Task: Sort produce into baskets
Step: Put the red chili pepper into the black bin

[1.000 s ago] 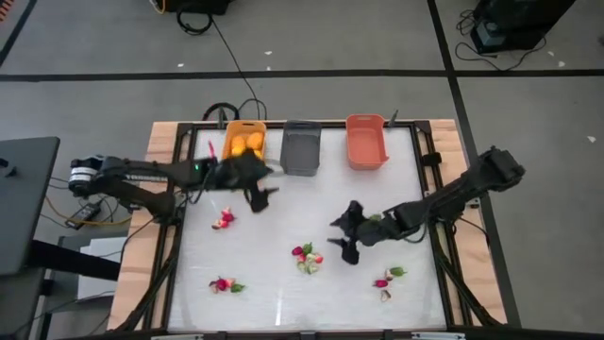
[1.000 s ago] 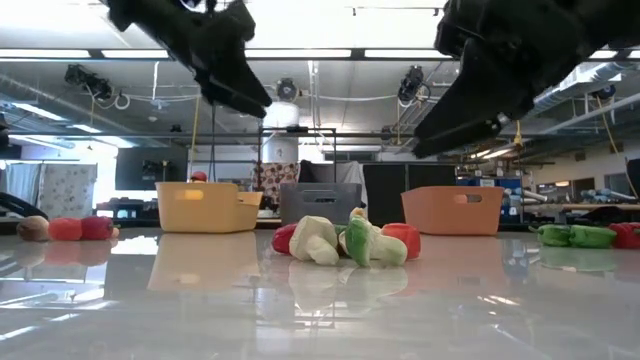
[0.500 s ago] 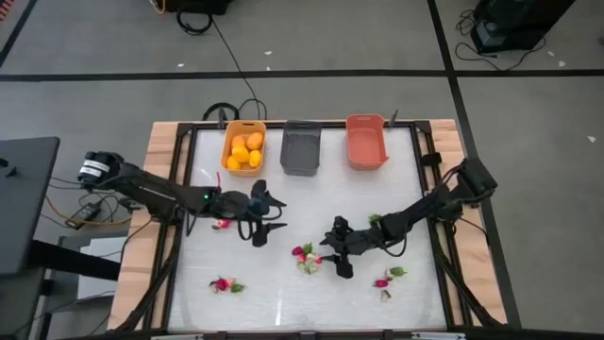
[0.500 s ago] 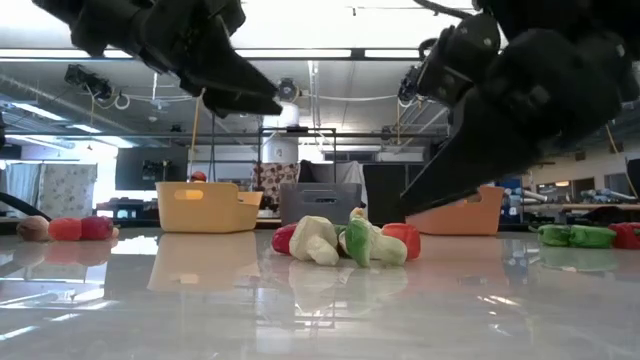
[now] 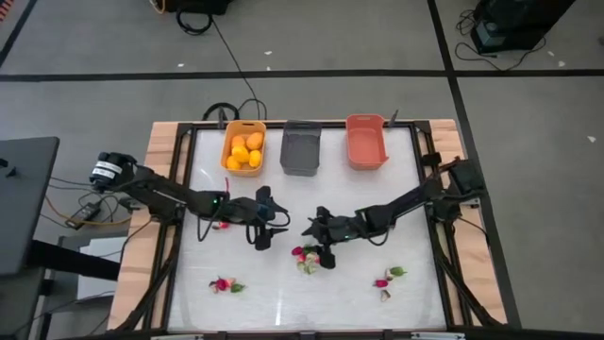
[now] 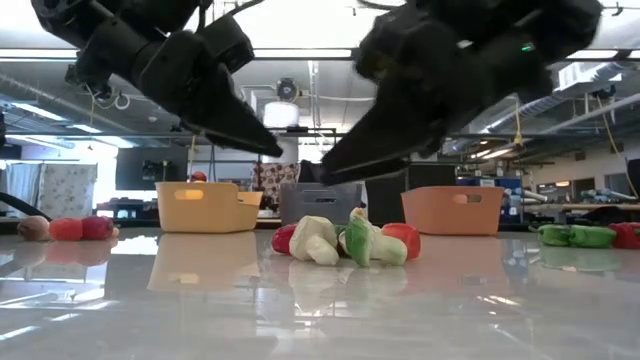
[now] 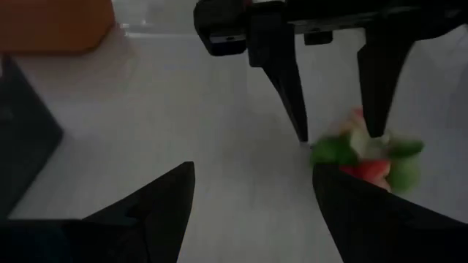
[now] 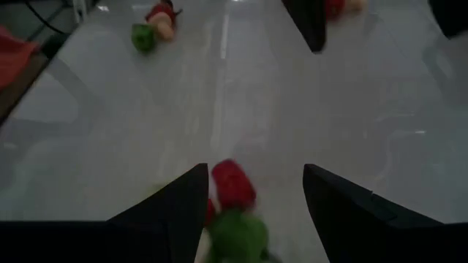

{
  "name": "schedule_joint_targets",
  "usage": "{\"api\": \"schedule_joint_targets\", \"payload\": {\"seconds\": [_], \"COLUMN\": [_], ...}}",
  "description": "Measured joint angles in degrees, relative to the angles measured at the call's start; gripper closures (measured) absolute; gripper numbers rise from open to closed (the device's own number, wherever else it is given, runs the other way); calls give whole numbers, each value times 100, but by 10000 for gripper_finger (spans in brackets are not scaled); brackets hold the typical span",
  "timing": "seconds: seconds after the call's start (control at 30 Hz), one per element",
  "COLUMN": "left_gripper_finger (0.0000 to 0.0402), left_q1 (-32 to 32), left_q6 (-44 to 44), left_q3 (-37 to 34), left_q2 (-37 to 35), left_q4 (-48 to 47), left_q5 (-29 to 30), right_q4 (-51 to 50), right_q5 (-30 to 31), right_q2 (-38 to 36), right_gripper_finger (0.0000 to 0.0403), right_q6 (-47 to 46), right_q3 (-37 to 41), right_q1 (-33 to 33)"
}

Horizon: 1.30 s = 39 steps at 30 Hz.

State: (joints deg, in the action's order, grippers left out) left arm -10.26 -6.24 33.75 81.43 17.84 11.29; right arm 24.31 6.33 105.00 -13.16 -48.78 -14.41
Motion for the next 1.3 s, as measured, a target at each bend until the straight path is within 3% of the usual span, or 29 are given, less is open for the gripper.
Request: {"api": "schedule_joint_targets", "payload": {"seconds": [0.37, 0.93, 1.3], "left_gripper_finger": [118, 118, 118], "left_q1": [-39, -156, -229], "left_q6": [-189, -200, -318], "left_q3": [10, 10, 10], "left_q2": [87, 511, 640], "left_q4": [-34, 198, 382], "left_q5": [-477, -829, -1063], "right_q4": [31, -149, -306], "right_q5": [-202, -547, -157], "right_q2": [442, 1141, 967], "right_gripper_finger": [171, 211, 293], "right_q6": [-16, 6, -7], "right_q3": [-331, -741, -739], "right_q1": [34, 41, 47]}}
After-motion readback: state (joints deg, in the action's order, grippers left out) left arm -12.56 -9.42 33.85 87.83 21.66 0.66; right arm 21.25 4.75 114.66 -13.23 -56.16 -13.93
